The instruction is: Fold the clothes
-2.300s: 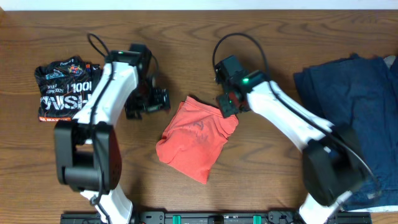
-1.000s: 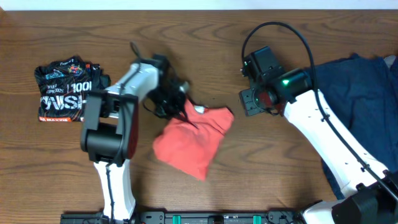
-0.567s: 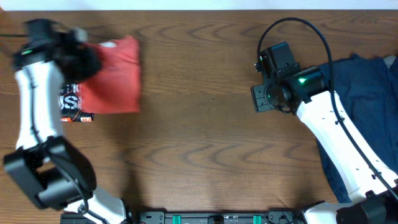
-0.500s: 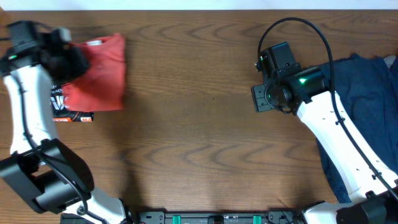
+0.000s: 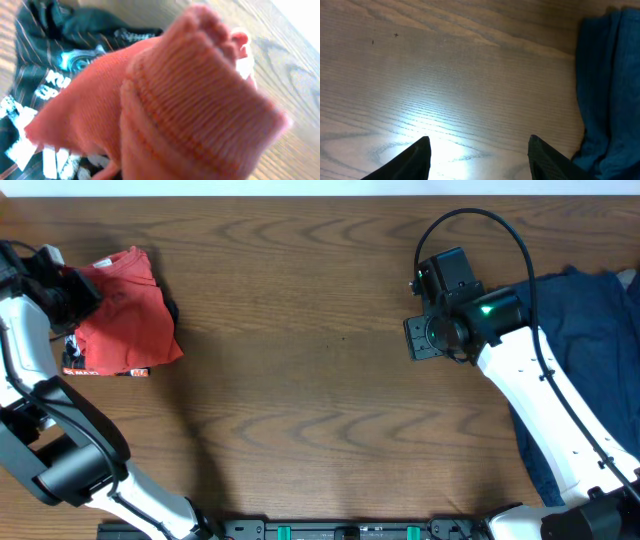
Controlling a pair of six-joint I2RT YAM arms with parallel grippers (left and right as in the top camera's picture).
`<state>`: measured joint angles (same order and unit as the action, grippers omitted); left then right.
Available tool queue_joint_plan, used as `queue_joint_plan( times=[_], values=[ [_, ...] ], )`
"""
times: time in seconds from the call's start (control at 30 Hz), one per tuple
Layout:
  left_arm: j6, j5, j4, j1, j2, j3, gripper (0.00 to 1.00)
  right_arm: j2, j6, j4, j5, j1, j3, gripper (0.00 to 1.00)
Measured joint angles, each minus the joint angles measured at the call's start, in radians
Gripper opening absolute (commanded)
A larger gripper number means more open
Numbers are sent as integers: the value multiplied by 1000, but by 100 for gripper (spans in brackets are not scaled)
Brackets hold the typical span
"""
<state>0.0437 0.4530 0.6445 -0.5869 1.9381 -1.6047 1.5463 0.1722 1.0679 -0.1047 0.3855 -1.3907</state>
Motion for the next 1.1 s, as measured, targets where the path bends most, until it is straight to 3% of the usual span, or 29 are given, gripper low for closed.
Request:
queue_joint_plan(
  times=[0.27, 0.4, 0.5, 0.6, 0.87, 1.1],
  values=[
    [169, 7, -69, -85, 0, 0, 98, 0, 1, -6, 0, 0, 0, 66],
    [234, 31, -61, -122, 0, 0, 98, 0, 6, -24, 1, 0, 0, 77],
    [256, 100, -61, -117, 0, 0, 98, 0, 20, -42, 2, 0, 0, 97],
    [267, 148, -55, -74, 0, 0, 98, 0, 50, -81, 6, -6, 0, 99],
    [207, 114, 79, 252, 0, 0, 98, 0, 103, -215, 132, -139, 0, 99],
    [153, -73, 321, 622, 0, 16, 98, 2, 101, -114, 167, -266, 0, 99]
  ],
)
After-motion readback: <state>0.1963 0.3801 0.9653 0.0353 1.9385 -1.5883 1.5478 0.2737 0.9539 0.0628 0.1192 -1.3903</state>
